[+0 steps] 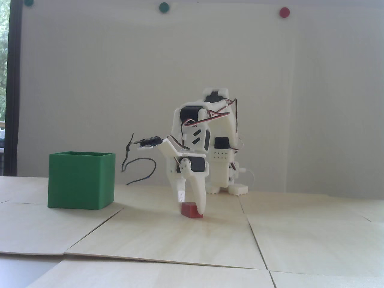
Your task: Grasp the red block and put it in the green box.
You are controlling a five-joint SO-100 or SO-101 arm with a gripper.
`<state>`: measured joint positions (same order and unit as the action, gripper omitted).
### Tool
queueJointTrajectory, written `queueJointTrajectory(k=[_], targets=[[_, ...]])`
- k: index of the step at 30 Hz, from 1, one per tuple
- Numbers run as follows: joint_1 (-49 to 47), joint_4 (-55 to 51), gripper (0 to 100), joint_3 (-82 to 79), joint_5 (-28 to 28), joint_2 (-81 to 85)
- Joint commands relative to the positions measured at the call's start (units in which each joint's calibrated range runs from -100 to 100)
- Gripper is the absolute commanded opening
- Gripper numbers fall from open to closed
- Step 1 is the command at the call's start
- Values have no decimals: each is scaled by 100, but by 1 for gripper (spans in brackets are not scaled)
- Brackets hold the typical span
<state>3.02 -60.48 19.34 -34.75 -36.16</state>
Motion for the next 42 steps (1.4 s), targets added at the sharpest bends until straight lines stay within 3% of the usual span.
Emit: queueJointTrajectory(k=[1,13,18,34,42], targets=[[0,28,23,453,-44,27],[0,28,22,426,-38,-123],[-16,36,1,400,-38,-123],[136,-56,2,861,-7,264],[595,-984,2,1873,-38,1590]])
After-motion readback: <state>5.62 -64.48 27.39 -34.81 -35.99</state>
